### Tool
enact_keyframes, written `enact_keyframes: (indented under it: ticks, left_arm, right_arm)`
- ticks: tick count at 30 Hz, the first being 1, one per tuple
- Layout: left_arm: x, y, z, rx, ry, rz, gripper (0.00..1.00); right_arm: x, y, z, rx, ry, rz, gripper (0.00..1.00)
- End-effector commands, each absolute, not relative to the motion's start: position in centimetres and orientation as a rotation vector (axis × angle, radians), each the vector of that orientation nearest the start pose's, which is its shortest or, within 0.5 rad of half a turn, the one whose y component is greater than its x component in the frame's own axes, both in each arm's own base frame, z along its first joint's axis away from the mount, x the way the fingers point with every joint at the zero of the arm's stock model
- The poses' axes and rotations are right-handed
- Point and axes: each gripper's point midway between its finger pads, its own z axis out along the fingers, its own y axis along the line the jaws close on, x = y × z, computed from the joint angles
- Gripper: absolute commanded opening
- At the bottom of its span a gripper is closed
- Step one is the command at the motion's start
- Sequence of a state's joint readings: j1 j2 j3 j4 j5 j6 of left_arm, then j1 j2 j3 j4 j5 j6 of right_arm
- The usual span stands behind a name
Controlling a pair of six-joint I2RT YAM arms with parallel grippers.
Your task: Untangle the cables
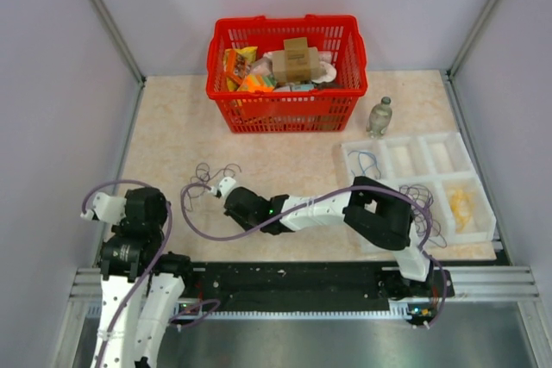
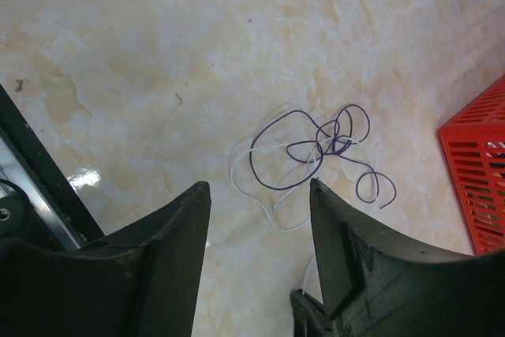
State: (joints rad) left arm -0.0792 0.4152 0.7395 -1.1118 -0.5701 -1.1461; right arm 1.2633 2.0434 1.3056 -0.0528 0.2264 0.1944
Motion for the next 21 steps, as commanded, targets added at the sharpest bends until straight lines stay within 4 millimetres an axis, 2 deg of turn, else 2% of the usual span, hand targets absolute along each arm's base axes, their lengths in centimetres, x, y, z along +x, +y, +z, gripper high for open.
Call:
enact_keyframes:
  ticks: [1, 5, 6, 10, 13, 17, 18, 21]
  left_arm:
    - [15.5, 6.0, 20.0, -1.315, 1.649, -0.004, 0.58]
    - [17.1, 4.6, 21.0, -1.163, 1.675, -0.097, 0.58]
    - [17.9, 3.8, 21.0, -1.109, 1.698, -0.139, 0.59]
    - [20.7, 0.0, 20.5, -0.911, 1.782, -0.333, 0.65]
    - [22.2, -3.1, 19.7, -0.779, 1.845, -0.490, 0.67]
    - [23.4, -7.5, 18.8, -0.625, 1.961, -0.709, 0.67]
    - [23.6, -8.6, 19.1, -0.559, 1.968, -0.774, 0.67]
    - [23.6, -11.6, 19.7, -0.416, 2.010, -0.948, 0.70]
  right_arm:
    - [19.7, 45.0, 4.1, -1.044, 2.076, 0.303, 0.00]
    - [19.1, 43.6, 13.6, -0.938, 1.976, 0.508, 0.00]
    - [18.8, 43.1, 15.6, -0.926, 1.957, 0.566, 0.00]
    - [16.7, 40.9, 26.9, -0.879, 1.781, 0.855, 0.00]
    - [17.2, 38.8, 33.9, -0.814, 1.704, 0.964, 0.00]
    - [17.1, 36.8, 41.6, -0.787, 1.580, 0.990, 0.00]
    - [17.0, 36.6, 43.3, -0.779, 1.545, 1.004, 0.00]
    - [17.1, 37.4, 45.6, -0.795, 1.508, 1.059, 0.00]
